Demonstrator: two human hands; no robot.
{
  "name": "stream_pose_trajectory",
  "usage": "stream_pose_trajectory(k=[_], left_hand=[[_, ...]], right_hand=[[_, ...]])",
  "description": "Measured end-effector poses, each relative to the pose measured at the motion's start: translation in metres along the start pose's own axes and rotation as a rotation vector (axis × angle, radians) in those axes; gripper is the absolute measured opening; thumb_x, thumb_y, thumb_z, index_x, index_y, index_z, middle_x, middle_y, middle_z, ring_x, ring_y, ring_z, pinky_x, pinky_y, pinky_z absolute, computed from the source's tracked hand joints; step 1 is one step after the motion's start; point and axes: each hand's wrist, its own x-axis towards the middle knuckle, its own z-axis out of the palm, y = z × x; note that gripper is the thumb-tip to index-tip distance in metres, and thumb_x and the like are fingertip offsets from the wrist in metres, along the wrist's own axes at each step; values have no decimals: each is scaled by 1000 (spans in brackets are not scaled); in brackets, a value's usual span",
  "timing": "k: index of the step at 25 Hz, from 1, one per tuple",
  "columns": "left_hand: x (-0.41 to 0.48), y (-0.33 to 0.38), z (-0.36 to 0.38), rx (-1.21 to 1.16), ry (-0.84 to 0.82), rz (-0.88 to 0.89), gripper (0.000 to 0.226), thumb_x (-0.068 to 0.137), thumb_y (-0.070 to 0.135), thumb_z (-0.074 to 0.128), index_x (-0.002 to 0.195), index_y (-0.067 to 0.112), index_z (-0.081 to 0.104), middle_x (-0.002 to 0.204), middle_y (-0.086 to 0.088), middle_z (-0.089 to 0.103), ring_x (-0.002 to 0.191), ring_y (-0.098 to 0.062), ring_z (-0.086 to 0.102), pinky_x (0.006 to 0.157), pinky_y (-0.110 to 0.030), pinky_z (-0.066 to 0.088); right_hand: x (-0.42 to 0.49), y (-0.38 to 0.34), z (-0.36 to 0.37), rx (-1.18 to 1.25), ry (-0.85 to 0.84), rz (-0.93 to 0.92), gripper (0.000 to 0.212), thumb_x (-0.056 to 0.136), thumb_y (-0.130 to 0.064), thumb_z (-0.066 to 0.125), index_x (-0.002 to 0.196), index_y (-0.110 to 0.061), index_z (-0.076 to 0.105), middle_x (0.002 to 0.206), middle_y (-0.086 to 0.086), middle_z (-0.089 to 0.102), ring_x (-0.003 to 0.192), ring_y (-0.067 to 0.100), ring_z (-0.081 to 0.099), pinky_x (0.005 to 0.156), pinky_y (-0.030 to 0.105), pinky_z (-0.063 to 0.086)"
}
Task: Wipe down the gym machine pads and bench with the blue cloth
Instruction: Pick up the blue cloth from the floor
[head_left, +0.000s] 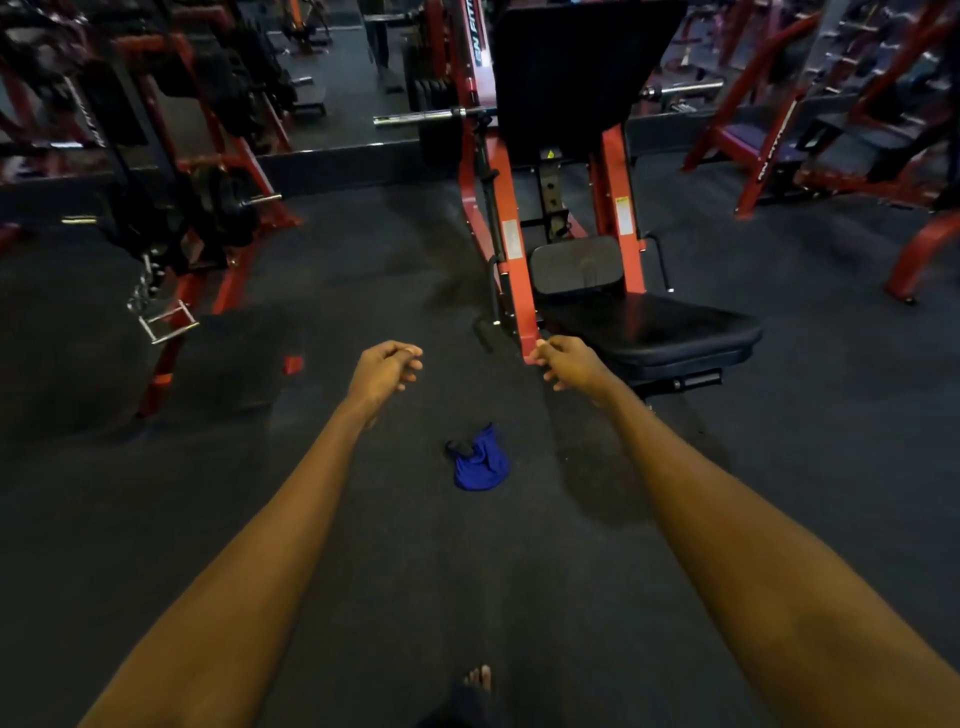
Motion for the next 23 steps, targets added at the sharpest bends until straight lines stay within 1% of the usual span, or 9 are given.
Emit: stream_pose_trajectory(k=[4, 8, 12, 14, 16, 18, 19, 20, 23], left_hand=[[87, 3, 7, -26, -25, -26, 14, 98, 16, 55, 93, 17, 68, 81, 1, 68, 67, -9, 60, 54, -17, 42], [179, -14, 25, -11, -48, -94, 13, 98, 17, 56, 95, 16, 68, 82, 0, 68, 68, -10, 60, 55, -18, 43], [273, -43, 46, -1, -20, -164, 16, 98, 15, 56, 87, 20, 67, 81, -1, 68, 66, -10, 59, 56, -19, 42], [321, -66, 63, 12, -13, -221, 16, 98, 14, 54, 90, 20, 67, 83, -1, 68, 66, -10, 59, 57, -20, 42], [367, -91, 81, 31, -27, -276, 15, 99, 14, 53, 95, 18, 67, 83, -1, 68, 66, -9, 59, 58, -21, 42], [413, -122, 99, 40, -25, -310, 16, 99, 14, 52, 96, 19, 66, 83, 1, 67, 66, -8, 58, 59, -21, 42], [433, -138, 107, 38, -20, -312, 17, 99, 14, 52, 95, 21, 66, 83, 1, 67, 66, -8, 58, 60, -21, 42], [450, -156, 114, 38, -22, -317, 17, 99, 15, 51, 95, 22, 66, 84, 1, 68, 68, -8, 59, 61, -21, 43], [506, -247, 146, 57, -50, -365, 17, 100, 18, 52, 101, 22, 68, 89, 1, 70, 74, -10, 62, 66, -23, 45]], right_hand=[[76, -2, -2, 24, 18, 29, 27, 106, -33, 45, 105, -15, 66, 98, 2, 67, 76, 11, 62, 63, 26, 52], [166, 17, 10, 30, -20, 96, 26, 105, -33, 45, 98, -20, 65, 96, 2, 66, 73, 11, 61, 62, 27, 52], [268, 41, 34, 9, -117, 128, 32, 106, -31, 44, 109, -9, 67, 96, 3, 63, 69, 9, 58, 62, 28, 51], [325, 60, 53, -5, -173, 174, 32, 106, -32, 45, 108, -9, 67, 96, 2, 64, 71, 11, 59, 62, 28, 51], [379, 87, 75, -57, -243, 238, 34, 105, -34, 45, 108, -9, 67, 95, -2, 65, 79, 16, 63, 65, 32, 55], [433, 119, 104, -97, -297, 297, 32, 104, -38, 46, 103, -14, 68, 102, 4, 70, 88, 24, 68, 77, 42, 59], [455, 133, 117, -125, -320, 313, 32, 103, -39, 47, 101, -15, 68, 105, 9, 70, 92, 27, 69, 83, 46, 59], [473, 148, 132, -148, -346, 324, 33, 103, -38, 47, 102, -13, 69, 106, 11, 70, 94, 28, 68, 86, 46, 57], [539, 218, 192, -250, -433, 349, 35, 104, -33, 47, 110, -5, 67, 102, 11, 66, 93, 24, 62, 84, 40, 50]])
